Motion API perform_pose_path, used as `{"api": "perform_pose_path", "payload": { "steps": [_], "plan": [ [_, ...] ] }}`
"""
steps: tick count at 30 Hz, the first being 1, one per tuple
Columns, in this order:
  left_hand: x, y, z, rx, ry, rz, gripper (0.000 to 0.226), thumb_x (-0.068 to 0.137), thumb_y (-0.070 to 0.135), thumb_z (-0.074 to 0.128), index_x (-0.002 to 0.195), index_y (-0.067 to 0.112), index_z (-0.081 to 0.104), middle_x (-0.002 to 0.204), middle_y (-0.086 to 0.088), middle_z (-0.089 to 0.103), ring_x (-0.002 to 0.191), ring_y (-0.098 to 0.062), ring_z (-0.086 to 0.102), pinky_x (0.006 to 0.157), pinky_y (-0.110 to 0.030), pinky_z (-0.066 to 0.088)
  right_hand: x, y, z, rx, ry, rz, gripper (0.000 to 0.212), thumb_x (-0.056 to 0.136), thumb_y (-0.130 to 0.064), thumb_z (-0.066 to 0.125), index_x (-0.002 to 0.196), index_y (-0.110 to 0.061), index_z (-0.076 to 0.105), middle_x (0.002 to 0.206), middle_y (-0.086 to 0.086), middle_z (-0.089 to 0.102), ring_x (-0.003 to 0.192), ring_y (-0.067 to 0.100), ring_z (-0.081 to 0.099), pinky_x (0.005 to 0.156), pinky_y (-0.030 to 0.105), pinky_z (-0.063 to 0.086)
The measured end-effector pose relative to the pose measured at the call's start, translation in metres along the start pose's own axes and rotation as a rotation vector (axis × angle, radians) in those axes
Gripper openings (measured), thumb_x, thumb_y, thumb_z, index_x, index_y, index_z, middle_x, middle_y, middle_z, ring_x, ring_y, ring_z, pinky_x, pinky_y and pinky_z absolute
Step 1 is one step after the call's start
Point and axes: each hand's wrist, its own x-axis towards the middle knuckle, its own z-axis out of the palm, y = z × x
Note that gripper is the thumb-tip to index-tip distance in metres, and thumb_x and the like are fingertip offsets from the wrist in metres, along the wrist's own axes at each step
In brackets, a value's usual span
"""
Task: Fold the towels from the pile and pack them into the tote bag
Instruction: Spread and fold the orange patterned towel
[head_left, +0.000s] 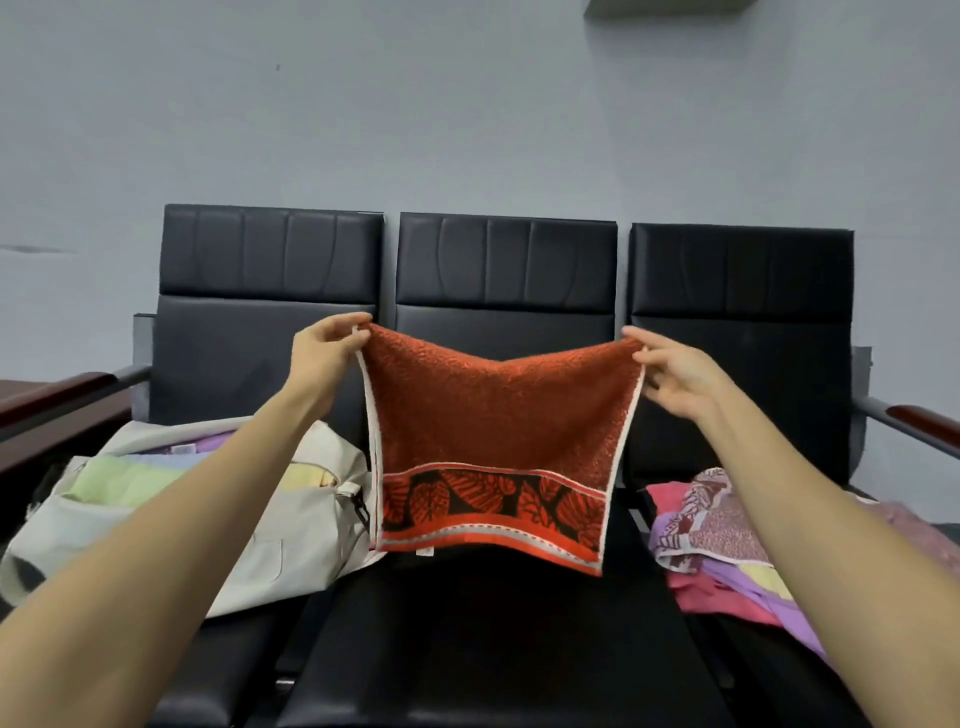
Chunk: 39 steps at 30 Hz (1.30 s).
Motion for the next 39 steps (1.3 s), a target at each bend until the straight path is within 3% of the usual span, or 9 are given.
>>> {"api": "perform_pose_path", "payload": {
  "steps": [3,7,11,15,19,22,33,37,39],
  "plan": [
    [-0.003,0.012,-0.001,-0.057,0.055,-0.033,0.023,0.09,0.005,0.062,0.113,0.002,0.066,0.081,0.003,0.067,0.071,-0.004,0.061,0.076,-0.019,0.051,-0.007,-0.009,0.0,0.158,0.02,-0.171,0.024,0.095,-0.002,0.05,0.098,-0.017,0.068,0.072,-0.006,0.072,0.067,0.005,0.066,0.066,0.019,0.053],
    [-0.009,0.025,-0.009,-0.151,-0.076,-0.323,0.032,0.092,-0.007,0.051,0.119,0.009,0.059,0.055,0.004,0.067,0.042,-0.004,0.057,0.043,-0.015,0.045,-0.02,-0.017,-0.001,0.06,-0.035,-0.182,0.028,0.095,0.004,0.045,0.101,-0.013,0.067,0.071,-0.002,0.071,0.065,0.008,0.062,0.06,0.017,0.052],
    [-0.015,0.043,-0.015,-0.215,-0.086,-0.319,0.035,0.095,-0.009,0.041,0.12,0.007,0.058,0.058,0.003,0.068,0.047,-0.008,0.062,0.046,-0.019,0.051,-0.033,-0.027,-0.001,-0.03,-0.012,-0.251,0.034,0.093,0.008,0.047,0.104,-0.017,0.067,0.087,-0.001,0.072,0.075,0.008,0.065,0.066,0.016,0.052],
    [-0.02,0.057,-0.013,-0.193,-0.084,-0.25,0.04,0.084,-0.012,0.059,0.121,0.001,0.06,0.08,-0.006,0.07,0.064,-0.014,0.065,0.054,-0.023,0.055,-0.043,-0.032,0.0,-0.075,0.106,-0.362,0.026,0.086,0.004,0.063,0.108,-0.009,0.069,0.099,0.008,0.07,0.085,0.013,0.067,0.08,0.022,0.055],
    [-0.022,0.055,-0.009,0.238,-0.081,-0.061,0.046,0.074,-0.011,0.071,0.117,0.003,0.065,0.105,-0.014,0.065,0.091,-0.02,0.063,0.084,-0.024,0.049,-0.043,-0.027,-0.003,-0.366,0.173,-0.411,0.036,0.073,0.008,0.073,0.101,-0.015,0.071,0.101,0.011,0.069,0.098,0.023,0.065,0.094,0.033,0.05],
    [-0.023,0.054,-0.004,0.574,-0.053,0.093,0.029,0.079,0.002,0.073,0.108,0.005,0.071,0.107,-0.015,0.068,0.108,-0.026,0.059,0.092,-0.028,0.04,-0.044,-0.022,-0.007,-0.748,0.258,-0.453,0.027,0.074,-0.003,0.077,0.096,-0.018,0.074,0.089,0.004,0.068,0.09,0.019,0.063,0.084,0.025,0.046],
    [-0.041,0.054,-0.002,0.651,0.006,0.2,0.027,0.095,0.026,0.057,0.096,0.003,0.071,0.098,-0.015,0.068,0.094,-0.023,0.056,0.071,-0.022,0.029,-0.059,-0.015,-0.014,-1.024,0.372,-0.597,0.015,0.095,-0.022,0.058,0.102,-0.012,0.066,0.101,0.003,0.048,0.089,0.019,0.052,0.082,0.033,0.043],
    [-0.054,0.046,-0.014,0.728,-0.035,0.246,0.03,0.097,0.031,0.052,0.085,0.007,0.066,0.088,-0.012,0.063,0.087,-0.024,0.056,0.071,-0.027,0.03,-0.074,-0.004,-0.019,-0.88,0.26,-0.546,0.011,0.098,-0.021,0.051,0.093,-0.019,0.06,0.065,0.005,0.06,0.051,0.008,0.056,0.064,0.027,0.044],
    [-0.058,0.048,-0.016,0.667,-0.051,0.204,0.031,0.097,0.031,0.053,0.076,0.009,0.06,0.065,-0.004,0.061,0.063,-0.013,0.058,0.062,-0.023,0.036,-0.08,-0.003,-0.018,-0.768,0.256,-0.539,0.012,0.1,-0.02,0.048,0.094,-0.018,0.058,0.057,0.006,0.058,0.039,0.005,0.052,0.052,0.021,0.043]
  ]
}}
